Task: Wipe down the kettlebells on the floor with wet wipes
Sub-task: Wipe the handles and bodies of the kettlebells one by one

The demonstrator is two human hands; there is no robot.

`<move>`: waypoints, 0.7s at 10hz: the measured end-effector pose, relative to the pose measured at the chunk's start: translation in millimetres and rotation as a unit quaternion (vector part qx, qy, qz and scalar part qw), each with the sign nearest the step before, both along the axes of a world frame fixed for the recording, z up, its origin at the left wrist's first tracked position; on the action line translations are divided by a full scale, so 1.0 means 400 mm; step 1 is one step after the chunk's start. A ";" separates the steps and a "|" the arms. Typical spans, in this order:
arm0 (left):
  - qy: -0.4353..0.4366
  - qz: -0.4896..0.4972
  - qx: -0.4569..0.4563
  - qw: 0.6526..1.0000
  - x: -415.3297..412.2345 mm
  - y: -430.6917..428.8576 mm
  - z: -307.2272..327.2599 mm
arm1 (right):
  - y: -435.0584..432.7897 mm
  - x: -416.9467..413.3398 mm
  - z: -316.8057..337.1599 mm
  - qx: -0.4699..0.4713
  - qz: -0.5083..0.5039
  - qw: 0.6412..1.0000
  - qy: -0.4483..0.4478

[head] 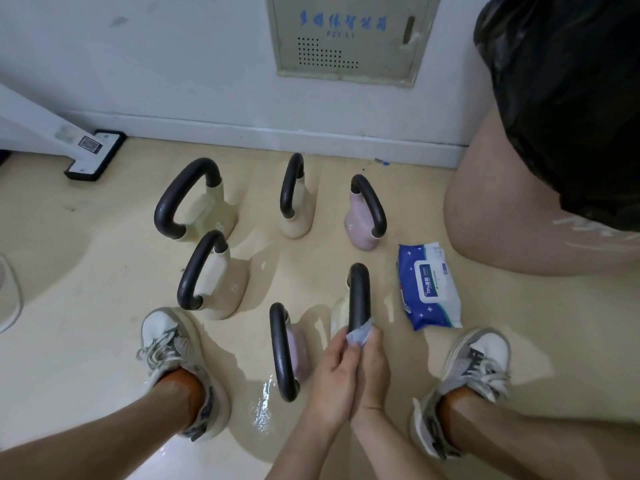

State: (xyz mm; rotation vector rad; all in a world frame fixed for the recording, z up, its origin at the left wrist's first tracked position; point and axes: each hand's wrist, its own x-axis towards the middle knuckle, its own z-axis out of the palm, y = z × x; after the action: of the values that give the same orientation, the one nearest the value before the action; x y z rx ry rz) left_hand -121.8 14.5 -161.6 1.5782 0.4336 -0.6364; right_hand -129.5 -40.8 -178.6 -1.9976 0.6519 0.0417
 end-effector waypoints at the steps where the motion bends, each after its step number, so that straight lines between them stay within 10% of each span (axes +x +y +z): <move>1: -0.001 0.050 -0.061 0.997 0.028 -0.010 0.014 | -0.022 0.085 -0.004 0.012 -0.018 0.999 0.037; 2: 0.017 0.091 -0.112 0.989 0.045 -0.029 0.020 | -0.042 0.170 0.003 0.087 -0.067 0.984 0.141; 4: 0.023 0.109 -0.085 0.990 0.125 -0.062 0.008 | -0.064 0.270 -0.024 -0.063 0.048 0.988 0.133; 6: 0.034 0.057 -0.035 0.997 0.260 -0.096 0.019 | -0.080 0.358 -0.055 0.050 -0.037 0.997 0.056; 7: 0.065 0.028 -0.032 0.997 0.324 -0.112 -0.001 | -0.053 0.352 0.003 -0.426 0.254 0.834 0.242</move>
State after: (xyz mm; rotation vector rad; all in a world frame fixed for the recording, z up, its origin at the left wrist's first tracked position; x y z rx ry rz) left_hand 7.9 -30.3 -162.0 1.4639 0.5468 -0.7056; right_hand 11.4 -62.1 -177.3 -3.0398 0.4510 0.7119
